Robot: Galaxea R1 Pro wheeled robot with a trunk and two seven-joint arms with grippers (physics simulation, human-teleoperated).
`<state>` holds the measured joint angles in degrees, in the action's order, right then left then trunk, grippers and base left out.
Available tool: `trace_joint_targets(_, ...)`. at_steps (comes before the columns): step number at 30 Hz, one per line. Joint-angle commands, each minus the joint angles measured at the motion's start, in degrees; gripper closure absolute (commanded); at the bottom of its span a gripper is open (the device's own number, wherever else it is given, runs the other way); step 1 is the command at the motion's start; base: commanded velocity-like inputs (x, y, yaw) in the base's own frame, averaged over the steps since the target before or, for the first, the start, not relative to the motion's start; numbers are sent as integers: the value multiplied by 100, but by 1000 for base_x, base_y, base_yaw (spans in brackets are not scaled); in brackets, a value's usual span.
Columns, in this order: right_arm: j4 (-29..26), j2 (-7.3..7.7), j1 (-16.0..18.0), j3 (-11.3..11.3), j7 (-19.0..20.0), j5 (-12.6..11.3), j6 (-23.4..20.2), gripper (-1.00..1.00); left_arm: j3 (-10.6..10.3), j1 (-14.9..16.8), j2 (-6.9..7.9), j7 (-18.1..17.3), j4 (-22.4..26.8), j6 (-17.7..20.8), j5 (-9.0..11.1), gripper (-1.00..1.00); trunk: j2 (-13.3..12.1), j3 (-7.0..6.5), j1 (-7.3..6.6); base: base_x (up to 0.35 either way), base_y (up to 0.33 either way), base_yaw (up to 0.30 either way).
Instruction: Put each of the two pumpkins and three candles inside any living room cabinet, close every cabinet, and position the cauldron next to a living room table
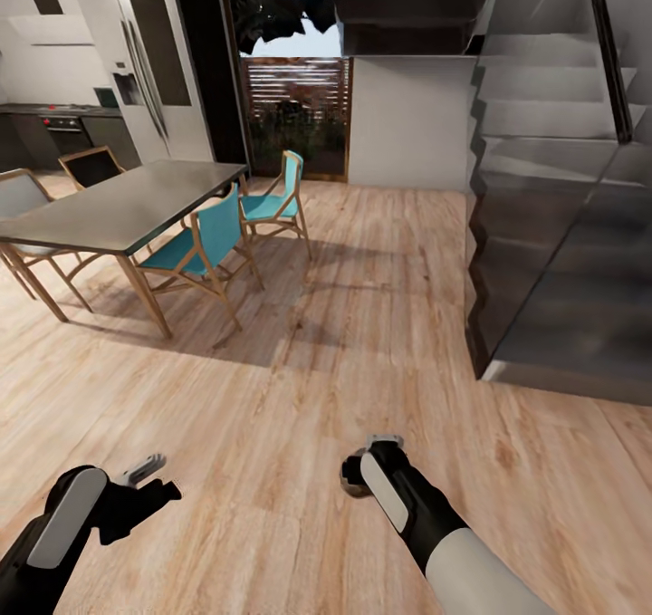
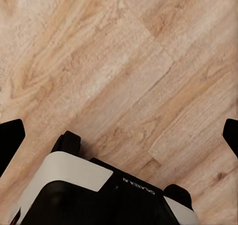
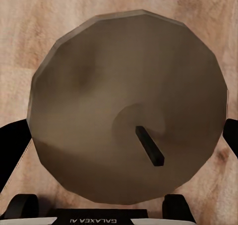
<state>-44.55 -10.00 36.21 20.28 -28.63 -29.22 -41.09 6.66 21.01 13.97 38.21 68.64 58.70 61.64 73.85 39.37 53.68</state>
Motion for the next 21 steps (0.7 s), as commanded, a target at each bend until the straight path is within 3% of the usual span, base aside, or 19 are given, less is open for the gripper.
trace_joint_targets(1, 1, 0, 0, 7, 5, -4, 35, 100, -1, 0, 0, -6, 0, 1, -2, -100, -42, -13, -23, 0, 0, 254)
trace_joint_targets(21, 2, 0, 0, 29, 0, 1, 211, 100, -2, 0, 0, -59, 0, 9, 0, -100, -844, -269, -462, 0, 0, 248)
